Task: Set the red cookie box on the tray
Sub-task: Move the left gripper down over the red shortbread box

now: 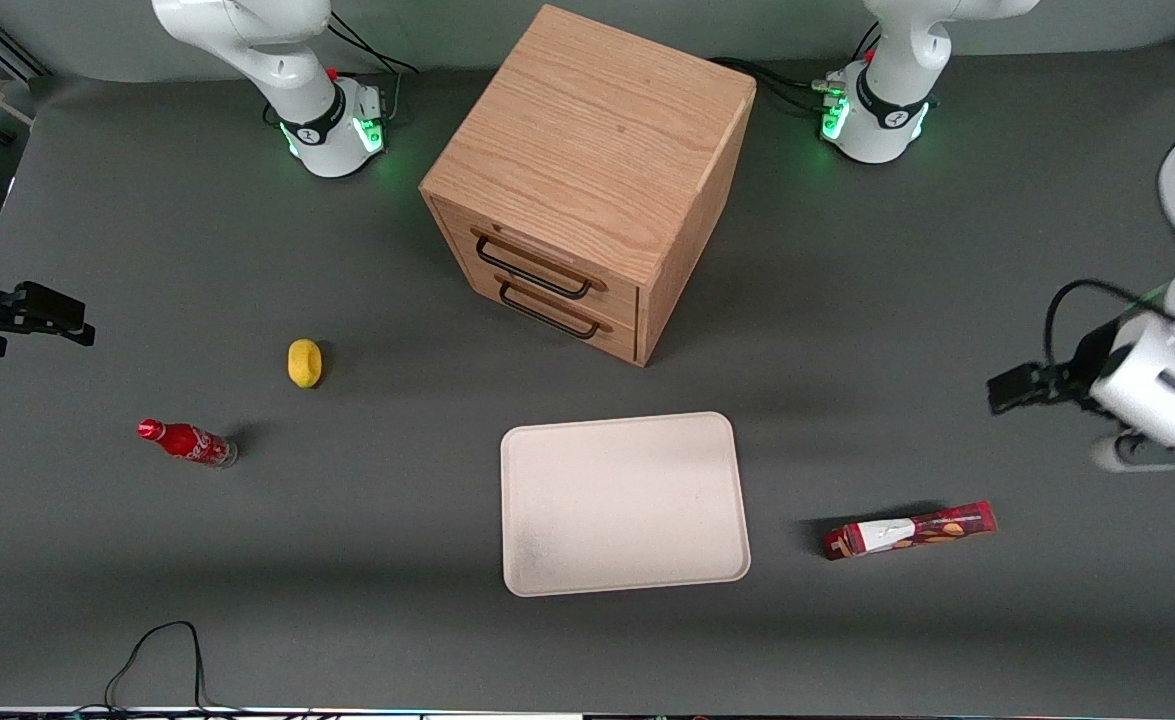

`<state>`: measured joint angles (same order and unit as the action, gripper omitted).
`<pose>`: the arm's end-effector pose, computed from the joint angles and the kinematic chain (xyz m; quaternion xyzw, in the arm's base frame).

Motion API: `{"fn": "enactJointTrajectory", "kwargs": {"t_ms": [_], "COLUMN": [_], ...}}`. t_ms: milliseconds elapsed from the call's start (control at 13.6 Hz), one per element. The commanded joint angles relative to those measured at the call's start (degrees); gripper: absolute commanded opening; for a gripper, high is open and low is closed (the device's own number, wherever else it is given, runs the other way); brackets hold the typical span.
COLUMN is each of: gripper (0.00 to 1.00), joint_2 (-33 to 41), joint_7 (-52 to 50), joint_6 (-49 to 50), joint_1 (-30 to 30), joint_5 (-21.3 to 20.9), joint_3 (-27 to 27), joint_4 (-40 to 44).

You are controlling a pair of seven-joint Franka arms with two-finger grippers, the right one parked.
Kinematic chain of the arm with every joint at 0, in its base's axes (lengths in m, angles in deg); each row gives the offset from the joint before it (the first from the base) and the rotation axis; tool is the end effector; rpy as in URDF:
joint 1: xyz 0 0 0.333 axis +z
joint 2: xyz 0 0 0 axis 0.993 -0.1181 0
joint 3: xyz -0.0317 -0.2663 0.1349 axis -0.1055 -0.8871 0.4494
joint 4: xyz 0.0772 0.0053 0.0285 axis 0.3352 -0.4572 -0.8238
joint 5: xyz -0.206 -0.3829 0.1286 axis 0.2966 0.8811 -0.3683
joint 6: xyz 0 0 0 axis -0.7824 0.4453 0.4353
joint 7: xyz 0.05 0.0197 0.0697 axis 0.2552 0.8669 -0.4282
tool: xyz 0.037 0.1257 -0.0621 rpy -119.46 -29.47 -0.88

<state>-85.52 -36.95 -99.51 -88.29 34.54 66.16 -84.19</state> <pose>0.7267 -0.0765 0.4832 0.9997 0.0232 0.0062 0.0051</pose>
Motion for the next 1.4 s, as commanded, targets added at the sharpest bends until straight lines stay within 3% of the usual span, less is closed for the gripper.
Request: {"fn": "enactJointTrajectory", "kwargs": {"t_ms": [0,221,1326], "gripper": [1.00,1.00,1.00], "joint_2": [-10.6,-12.7,-12.8], "joint_7": [-1.7,-3.5,-92.4], "joint_6": [1.7,2.1,-3.3], "joint_1": [-1.1,-1.2,-0.2], "joint_5": [-0.4,-0.5,0.0], "joint_3": [0.5,0.5,0.8], "joint_4": [14.5,16.4,12.1]}}
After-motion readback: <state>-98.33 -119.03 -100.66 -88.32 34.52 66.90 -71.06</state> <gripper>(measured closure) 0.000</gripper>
